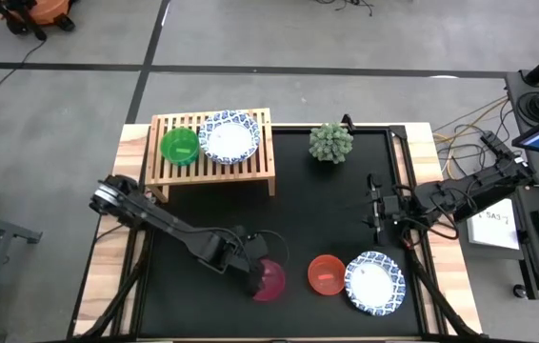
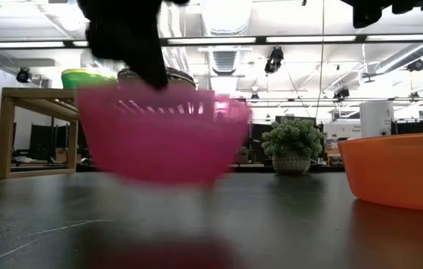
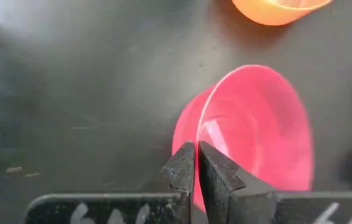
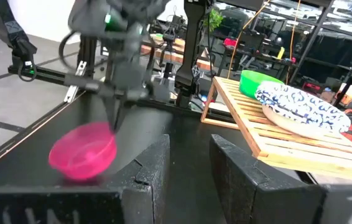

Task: Place and stack bowls onto a shelf
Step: Stack the red bowl on top of the green bowl

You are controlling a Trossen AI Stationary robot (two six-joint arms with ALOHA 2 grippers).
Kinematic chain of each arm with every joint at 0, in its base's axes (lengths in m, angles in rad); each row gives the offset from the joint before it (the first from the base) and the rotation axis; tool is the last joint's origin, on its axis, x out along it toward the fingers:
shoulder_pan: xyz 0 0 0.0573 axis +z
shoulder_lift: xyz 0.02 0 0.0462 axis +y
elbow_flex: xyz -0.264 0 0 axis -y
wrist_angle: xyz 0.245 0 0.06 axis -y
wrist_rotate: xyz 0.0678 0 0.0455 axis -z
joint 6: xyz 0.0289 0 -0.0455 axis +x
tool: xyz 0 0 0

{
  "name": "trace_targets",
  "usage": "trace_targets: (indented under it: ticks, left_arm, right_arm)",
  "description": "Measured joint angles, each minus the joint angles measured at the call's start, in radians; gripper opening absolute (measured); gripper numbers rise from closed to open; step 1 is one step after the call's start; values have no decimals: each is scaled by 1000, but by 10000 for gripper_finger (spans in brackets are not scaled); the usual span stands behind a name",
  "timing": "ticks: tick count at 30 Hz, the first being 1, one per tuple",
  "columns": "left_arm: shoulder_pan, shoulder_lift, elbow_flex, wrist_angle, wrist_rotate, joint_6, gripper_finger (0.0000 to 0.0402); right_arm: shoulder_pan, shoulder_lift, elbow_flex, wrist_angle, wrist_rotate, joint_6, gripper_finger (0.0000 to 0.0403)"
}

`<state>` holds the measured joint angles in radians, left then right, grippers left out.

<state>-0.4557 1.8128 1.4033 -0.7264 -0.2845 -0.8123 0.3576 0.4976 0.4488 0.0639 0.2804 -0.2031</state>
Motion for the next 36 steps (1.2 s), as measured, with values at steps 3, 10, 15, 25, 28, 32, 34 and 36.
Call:
trace_targets:
  ticks: [3, 10, 15, 25, 28, 32, 34, 36]
  left_arm:
    - [7, -12, 126, -197, -30, 57, 0]
    - [38, -18, 503, -741, -292, 108, 0]
    - [87, -70, 679, -811, -480, 169, 0]
    - [243, -217, 739, -845, -570, 227, 0]
    - [297, -280, 680, -843, -570, 204, 0]
    - [387, -394, 566, -844, -566, 131, 0]
    - [446, -450, 507, -845, -555, 87, 0]
    - [507, -501, 444, -846, -530, 49, 0]
  right_arm:
    - [0, 0, 0, 0, 0, 0, 105]
    - [0, 0, 0, -4, 0, 1, 105]
    - [0, 0, 0, -4, 0, 1, 105]
    - [0, 0, -1, -8, 0, 9, 105]
    - [0, 0, -1, -7, 0, 9, 105]
    - [0, 0, -1, -7, 0, 10, 105]
    - [-1, 0, -1, -7, 0, 10, 105]
    - [0, 0, -1, -6, 0, 10, 105]
